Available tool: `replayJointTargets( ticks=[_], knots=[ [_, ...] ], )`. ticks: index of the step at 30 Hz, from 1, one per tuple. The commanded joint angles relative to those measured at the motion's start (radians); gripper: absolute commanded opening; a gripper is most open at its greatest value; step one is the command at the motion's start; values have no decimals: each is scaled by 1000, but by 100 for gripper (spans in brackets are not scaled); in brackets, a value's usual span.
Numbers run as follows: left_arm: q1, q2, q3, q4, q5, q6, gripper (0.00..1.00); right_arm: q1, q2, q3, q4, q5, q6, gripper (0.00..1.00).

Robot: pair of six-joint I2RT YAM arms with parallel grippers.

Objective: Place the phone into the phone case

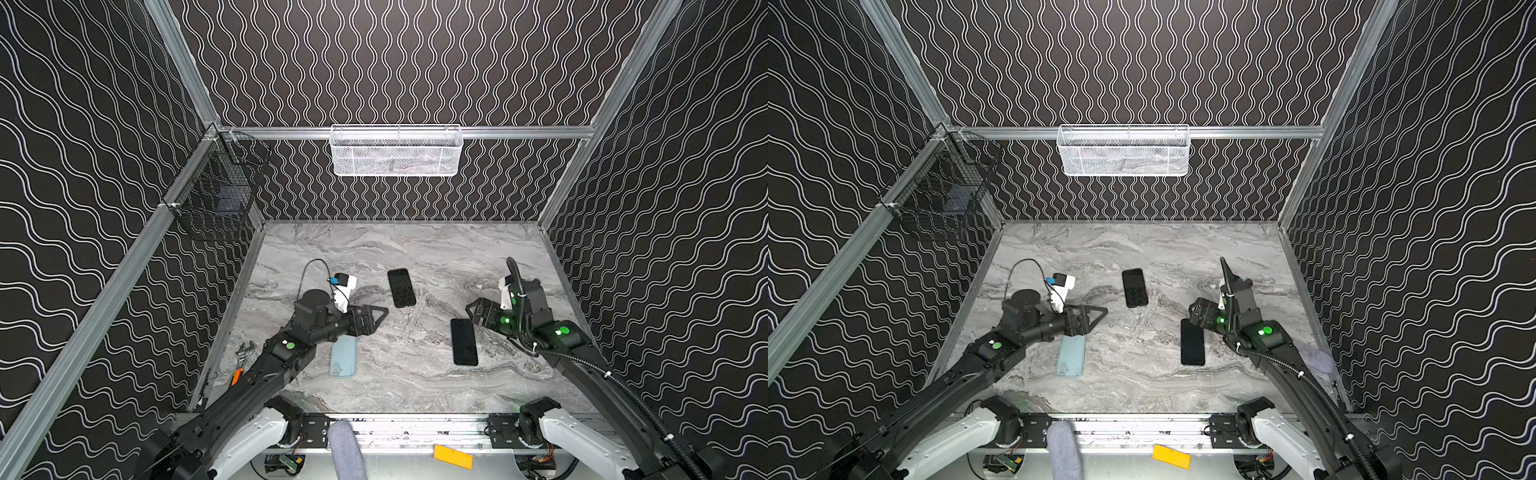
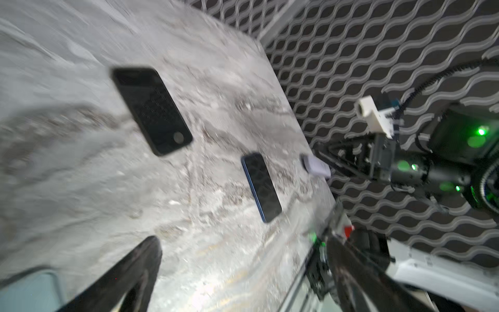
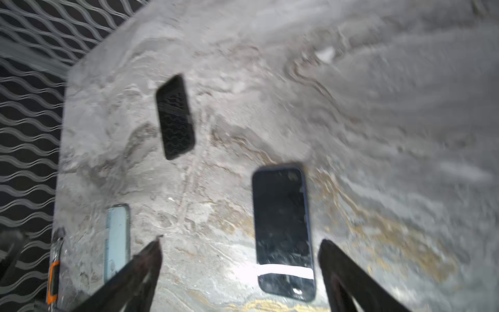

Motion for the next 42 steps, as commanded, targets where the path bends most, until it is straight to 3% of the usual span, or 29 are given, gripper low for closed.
replayJointTargets(
  ticks=[1,10,17,22,28,36,39,42],
  knots=[
    [-72,39,-14,74,-7,-15,99,-1,-30,-52,-15,44,138,95],
    [-122,163,-44,193,20,-78,98,6,22,-180,77,-99,186,95],
    [-128,182,-69,245,0,-105,98,37,118,-149,67,-17,143,96],
    [-138,199,-74,240,-11,-114,99,52,225,-160,176,-70,119,96],
    [-140,205,-61,216,-30,-113,99,175,335,-124,241,-25,113,96],
    [-140,187,-74,191,-67,-135,99,285,472,-65,343,-62,146,95],
    [-140,168,-76,173,-86,-132,99,298,465,-42,343,-49,152,95],
    [-140,170,-76,179,-81,-133,99,283,371,-24,265,46,157,97]
  ],
)
